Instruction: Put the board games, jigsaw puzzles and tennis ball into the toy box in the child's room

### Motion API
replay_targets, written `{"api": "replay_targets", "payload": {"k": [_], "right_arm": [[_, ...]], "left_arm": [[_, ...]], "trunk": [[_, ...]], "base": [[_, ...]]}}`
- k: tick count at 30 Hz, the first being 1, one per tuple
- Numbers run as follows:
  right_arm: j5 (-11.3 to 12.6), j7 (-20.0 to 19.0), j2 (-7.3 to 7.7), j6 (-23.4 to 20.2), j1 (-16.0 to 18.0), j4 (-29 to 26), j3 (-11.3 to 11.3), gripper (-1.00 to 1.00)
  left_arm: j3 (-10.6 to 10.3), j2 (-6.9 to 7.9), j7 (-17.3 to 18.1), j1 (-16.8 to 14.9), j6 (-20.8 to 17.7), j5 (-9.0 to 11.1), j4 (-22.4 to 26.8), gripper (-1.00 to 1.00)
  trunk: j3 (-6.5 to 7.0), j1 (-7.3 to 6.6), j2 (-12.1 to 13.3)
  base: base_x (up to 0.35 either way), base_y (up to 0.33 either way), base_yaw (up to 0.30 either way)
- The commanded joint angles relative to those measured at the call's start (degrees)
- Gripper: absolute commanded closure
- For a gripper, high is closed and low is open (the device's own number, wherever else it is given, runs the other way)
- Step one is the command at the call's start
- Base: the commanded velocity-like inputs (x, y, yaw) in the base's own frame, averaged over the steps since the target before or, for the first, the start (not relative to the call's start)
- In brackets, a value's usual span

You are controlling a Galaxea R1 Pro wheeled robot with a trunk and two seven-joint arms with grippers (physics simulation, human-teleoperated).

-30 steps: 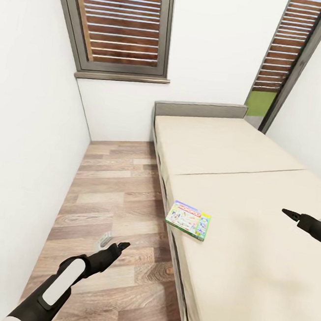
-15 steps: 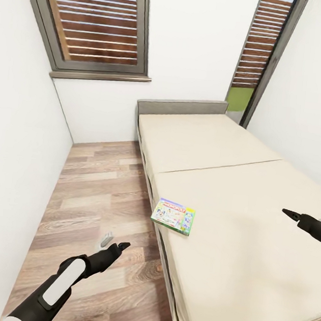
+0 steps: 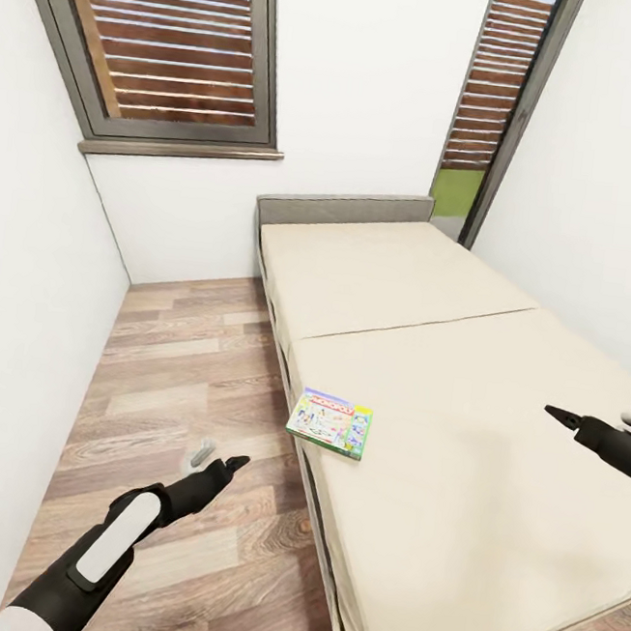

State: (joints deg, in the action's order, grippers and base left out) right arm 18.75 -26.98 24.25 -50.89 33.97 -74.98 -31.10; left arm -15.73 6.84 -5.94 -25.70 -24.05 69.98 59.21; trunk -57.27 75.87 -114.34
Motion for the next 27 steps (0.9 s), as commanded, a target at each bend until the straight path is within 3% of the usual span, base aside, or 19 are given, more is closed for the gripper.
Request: {"api": "replay_targets", "payload": {"k": [1, 8, 27], "right_arm": [[-0.2, -0.3, -0.01, -0.3, 0.1, 0.0, -0.1, -1.00], [-0.2, -0.3, -0.01, -0.3, 0.1, 0.0, -0.1, -1.00], [-0.2, -0.3, -0.01, -0.3, 0.1, 0.0, -0.1, -1.00]], "left_arm": [[0.2, 0.06, -0.2, -0.4, 0.0, 0.6, 0.4, -1.00], [0.6, 0.06, 0.7, -2.4, 0.0, 0.6, 1.1, -1.00], [0.6, 0.06, 0.7, -2.4, 0.0, 0.6, 1.1, -1.00]], "trunk": [[-0.05, -0.01, 0.0], [-0.05, -0.01, 0.0], [-0.05, -0.01, 0.0]], "base": [[0.000, 0.000, 0.000], [0.000, 0.000, 0.000], [0.000, 0.000, 0.000]]}}
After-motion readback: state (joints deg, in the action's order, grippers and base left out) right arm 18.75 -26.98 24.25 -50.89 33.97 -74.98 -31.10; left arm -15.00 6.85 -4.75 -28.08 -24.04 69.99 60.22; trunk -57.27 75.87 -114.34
